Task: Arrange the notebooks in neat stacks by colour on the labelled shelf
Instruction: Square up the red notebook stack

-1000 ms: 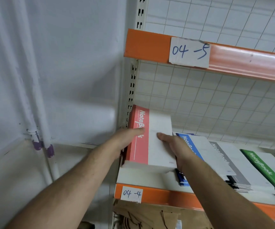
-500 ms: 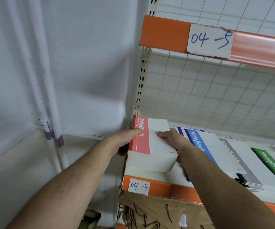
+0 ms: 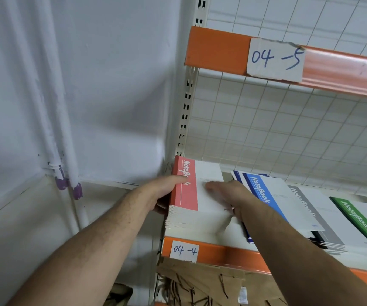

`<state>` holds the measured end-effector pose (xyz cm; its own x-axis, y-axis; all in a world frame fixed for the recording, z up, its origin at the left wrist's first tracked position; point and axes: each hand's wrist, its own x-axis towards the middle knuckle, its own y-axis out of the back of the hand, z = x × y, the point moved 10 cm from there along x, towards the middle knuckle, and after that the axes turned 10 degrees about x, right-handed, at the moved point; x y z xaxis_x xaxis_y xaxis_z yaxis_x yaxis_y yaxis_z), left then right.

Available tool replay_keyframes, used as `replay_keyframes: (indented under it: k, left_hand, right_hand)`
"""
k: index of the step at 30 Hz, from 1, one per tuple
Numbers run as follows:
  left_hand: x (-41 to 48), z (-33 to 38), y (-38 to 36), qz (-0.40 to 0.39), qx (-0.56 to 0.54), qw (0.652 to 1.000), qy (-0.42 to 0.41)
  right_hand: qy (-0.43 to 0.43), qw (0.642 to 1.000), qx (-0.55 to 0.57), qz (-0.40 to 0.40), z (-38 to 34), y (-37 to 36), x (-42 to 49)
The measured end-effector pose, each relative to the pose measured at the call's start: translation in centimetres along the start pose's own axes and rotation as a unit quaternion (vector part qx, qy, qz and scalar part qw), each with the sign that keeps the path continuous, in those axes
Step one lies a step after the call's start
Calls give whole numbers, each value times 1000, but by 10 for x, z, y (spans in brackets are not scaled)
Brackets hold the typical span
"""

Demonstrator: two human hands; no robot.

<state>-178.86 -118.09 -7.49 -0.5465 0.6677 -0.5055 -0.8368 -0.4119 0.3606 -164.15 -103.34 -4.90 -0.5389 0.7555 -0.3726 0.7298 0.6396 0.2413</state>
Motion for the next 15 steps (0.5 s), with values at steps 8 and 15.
replay_keyframes:
  k: [8,15]
  left_hand:
    - [-6,7,-3,4,-21,1000,-15]
    - [-10,-2,-22,-31,-227,973,-8]
  right_hand:
    - [3,1000,-2,13,-1,0,2]
    - [-17,999,48,1,4,3,-3]
